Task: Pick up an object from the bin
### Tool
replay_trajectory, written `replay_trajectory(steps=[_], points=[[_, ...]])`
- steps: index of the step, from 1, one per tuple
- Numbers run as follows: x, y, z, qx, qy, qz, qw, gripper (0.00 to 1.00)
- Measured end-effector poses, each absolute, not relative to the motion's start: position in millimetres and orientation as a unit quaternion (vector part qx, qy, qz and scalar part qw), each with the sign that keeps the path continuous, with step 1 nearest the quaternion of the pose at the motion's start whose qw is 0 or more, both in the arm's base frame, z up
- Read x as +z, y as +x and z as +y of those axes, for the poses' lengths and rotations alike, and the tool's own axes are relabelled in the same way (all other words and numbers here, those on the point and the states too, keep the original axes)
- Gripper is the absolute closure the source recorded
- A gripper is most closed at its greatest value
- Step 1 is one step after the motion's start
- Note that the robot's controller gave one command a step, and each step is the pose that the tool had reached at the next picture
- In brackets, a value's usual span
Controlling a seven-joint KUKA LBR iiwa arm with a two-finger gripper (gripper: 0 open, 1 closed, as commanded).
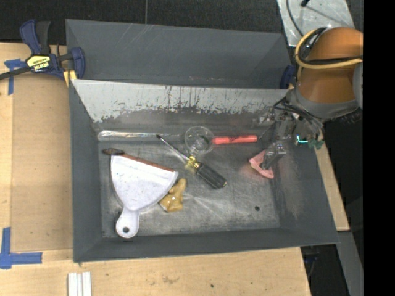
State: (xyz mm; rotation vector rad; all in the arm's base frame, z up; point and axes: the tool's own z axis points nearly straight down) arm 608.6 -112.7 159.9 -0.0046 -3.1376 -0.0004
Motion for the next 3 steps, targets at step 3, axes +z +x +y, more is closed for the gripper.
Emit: replay_trajectory(steps=[3], points=[[97.1,617.2,-79.8,0.000,-0.075,-0.997,0.000,0.00]])
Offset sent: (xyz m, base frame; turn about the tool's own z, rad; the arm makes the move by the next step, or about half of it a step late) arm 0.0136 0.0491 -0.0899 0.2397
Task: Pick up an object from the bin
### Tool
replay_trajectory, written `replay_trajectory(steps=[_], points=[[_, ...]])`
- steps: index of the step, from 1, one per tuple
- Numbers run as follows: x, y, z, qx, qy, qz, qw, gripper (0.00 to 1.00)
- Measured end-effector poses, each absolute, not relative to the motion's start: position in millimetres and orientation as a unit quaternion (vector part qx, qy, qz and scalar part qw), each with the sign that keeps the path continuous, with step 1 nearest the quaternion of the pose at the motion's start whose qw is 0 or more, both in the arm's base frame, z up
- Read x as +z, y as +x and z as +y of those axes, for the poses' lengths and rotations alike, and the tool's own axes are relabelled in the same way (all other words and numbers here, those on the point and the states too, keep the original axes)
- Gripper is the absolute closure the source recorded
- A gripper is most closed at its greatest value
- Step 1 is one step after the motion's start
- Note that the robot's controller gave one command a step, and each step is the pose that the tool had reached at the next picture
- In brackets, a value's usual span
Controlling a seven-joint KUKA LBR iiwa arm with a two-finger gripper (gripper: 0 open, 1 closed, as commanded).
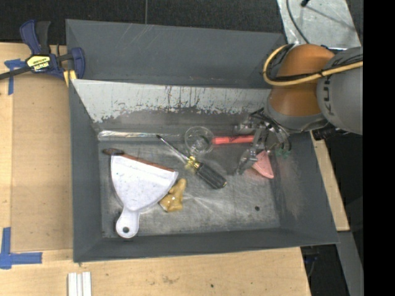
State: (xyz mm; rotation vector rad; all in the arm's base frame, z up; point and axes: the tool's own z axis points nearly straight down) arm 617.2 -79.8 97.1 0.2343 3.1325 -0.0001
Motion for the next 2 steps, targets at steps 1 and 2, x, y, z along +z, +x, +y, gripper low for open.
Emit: replay_trajectory(steps=[1,2], points=[[107.8,623.3,-76.2,0.000,0.164,0.986,0.003,0.00],[74.7,625.9,-74.3,-0.001,0.187,0.982,-0.007,0.00]])
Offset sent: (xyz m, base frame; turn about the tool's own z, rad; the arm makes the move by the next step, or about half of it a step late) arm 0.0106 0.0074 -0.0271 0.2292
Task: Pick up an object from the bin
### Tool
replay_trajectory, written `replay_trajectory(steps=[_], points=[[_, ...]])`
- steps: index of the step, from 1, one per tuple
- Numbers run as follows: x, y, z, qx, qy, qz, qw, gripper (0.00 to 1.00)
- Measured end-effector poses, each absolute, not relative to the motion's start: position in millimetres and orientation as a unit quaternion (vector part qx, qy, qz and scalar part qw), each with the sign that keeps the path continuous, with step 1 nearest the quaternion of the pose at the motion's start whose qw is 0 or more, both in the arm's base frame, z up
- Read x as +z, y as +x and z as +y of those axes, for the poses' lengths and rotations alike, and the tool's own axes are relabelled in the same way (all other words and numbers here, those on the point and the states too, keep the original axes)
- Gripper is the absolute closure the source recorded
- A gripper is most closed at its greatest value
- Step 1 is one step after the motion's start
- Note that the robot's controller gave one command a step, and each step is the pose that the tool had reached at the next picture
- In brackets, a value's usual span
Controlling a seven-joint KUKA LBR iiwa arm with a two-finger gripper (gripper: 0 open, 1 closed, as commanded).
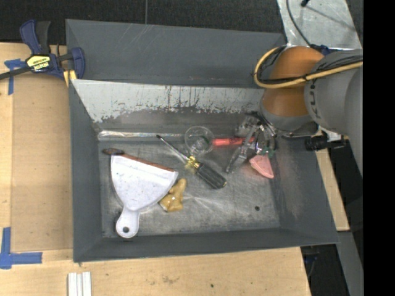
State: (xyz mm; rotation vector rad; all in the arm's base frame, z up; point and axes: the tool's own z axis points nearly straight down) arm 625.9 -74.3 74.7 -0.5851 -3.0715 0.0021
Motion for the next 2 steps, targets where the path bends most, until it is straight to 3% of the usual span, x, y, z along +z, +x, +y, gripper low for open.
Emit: replay_trajectory(steps=[1,2], points=[[80.8,626.7,-74.3,0.000,-0.187,-0.982,-0.001,1.00],[80.8,626.7,-74.3,0.000,-0.187,-0.982,-0.001,1.00]])
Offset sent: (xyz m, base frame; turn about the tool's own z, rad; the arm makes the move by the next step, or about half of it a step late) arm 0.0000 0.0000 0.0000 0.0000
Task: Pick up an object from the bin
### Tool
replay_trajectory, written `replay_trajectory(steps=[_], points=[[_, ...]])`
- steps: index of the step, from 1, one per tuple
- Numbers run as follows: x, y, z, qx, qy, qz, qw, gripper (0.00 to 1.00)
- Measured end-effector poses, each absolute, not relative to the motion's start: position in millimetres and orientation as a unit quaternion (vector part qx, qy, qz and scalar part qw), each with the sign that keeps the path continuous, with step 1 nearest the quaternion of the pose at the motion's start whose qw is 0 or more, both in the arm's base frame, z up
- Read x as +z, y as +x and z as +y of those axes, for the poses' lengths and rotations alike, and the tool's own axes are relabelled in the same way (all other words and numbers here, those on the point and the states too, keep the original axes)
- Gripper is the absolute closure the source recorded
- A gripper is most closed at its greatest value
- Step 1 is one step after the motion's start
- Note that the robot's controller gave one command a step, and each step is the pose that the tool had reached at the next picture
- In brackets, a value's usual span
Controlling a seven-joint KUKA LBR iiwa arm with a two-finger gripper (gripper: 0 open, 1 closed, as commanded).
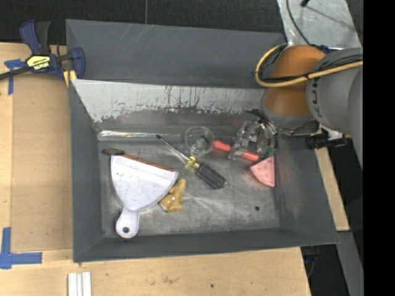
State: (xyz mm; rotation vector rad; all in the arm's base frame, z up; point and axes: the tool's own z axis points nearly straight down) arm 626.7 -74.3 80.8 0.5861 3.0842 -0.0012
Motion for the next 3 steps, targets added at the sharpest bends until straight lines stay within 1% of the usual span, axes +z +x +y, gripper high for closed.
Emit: replay_trajectory(steps=[3], points=[[80.8,626.7,-74.3,0.000,0.187,0.982,0.001,1.00]])
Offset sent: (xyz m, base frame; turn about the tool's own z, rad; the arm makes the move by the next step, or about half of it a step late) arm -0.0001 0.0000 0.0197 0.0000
